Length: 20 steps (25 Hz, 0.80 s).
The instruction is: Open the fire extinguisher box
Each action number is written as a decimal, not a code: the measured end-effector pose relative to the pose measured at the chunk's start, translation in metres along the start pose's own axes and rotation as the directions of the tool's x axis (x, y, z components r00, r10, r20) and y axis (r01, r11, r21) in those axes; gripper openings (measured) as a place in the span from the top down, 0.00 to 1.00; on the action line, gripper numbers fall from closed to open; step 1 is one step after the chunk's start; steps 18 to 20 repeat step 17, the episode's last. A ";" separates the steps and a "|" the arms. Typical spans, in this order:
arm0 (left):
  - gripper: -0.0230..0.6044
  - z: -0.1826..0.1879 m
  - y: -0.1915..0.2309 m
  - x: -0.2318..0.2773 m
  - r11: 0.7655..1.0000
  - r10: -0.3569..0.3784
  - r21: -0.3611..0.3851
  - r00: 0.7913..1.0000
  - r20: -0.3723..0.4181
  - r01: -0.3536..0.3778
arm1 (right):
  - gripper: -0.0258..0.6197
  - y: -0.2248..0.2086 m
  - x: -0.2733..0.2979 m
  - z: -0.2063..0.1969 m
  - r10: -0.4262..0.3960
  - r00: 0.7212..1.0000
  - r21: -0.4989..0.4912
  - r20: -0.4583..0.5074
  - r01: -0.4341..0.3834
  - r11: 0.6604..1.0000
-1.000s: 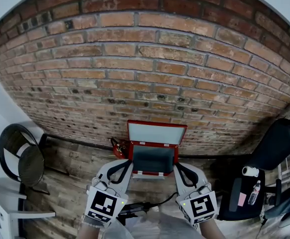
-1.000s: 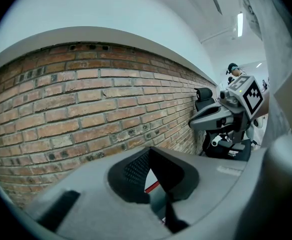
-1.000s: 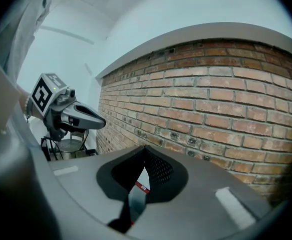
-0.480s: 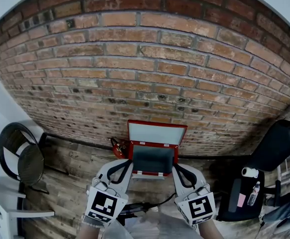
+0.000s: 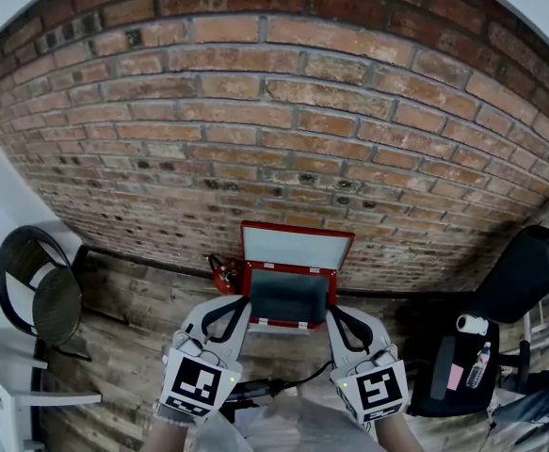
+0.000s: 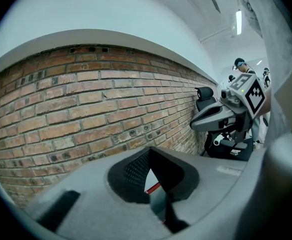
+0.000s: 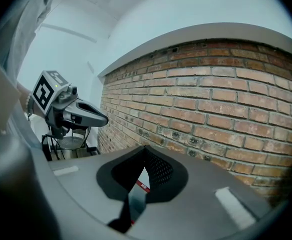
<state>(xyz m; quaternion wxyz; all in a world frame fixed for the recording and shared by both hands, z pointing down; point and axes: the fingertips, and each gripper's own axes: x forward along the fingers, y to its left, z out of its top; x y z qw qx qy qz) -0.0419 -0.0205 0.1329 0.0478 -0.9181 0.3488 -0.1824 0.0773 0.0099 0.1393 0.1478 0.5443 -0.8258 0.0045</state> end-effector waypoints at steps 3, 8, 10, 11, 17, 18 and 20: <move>0.96 -0.001 0.000 -0.001 1.000 0.002 -0.004 1.000 -0.002 -0.002 | 0.95 0.001 -0.001 -0.001 0.001 1.000 0.000 -0.006 -0.001 1.000; 0.96 -0.001 0.000 0.000 1.000 0.007 -0.009 1.000 -0.004 -0.007 | 0.95 0.000 -0.002 -0.002 0.000 1.000 0.004 -0.011 0.000 1.000; 0.96 -0.001 0.000 0.000 1.000 0.010 -0.009 1.000 -0.003 -0.010 | 0.95 -0.001 -0.003 -0.003 -0.001 1.000 0.000 -0.015 0.001 1.000; 0.96 -0.001 0.000 0.000 1.000 0.011 -0.009 1.000 -0.003 -0.011 | 0.95 -0.001 -0.003 -0.003 -0.001 1.000 -0.002 -0.016 0.001 1.000; 0.96 -0.001 0.001 -0.001 1.000 0.018 -0.017 1.000 0.008 -0.018 | 0.95 0.000 -0.003 -0.005 0.001 1.000 -0.005 -0.016 -0.001 1.000; 0.96 -0.001 0.001 -0.001 1.000 0.018 -0.017 1.000 0.008 -0.018 | 0.95 0.000 -0.003 -0.005 0.001 1.000 -0.005 -0.016 -0.001 1.000; 0.96 -0.001 0.001 -0.001 1.000 0.018 -0.017 1.000 0.008 -0.018 | 0.95 0.000 -0.003 -0.005 0.001 1.000 -0.005 -0.016 -0.001 1.000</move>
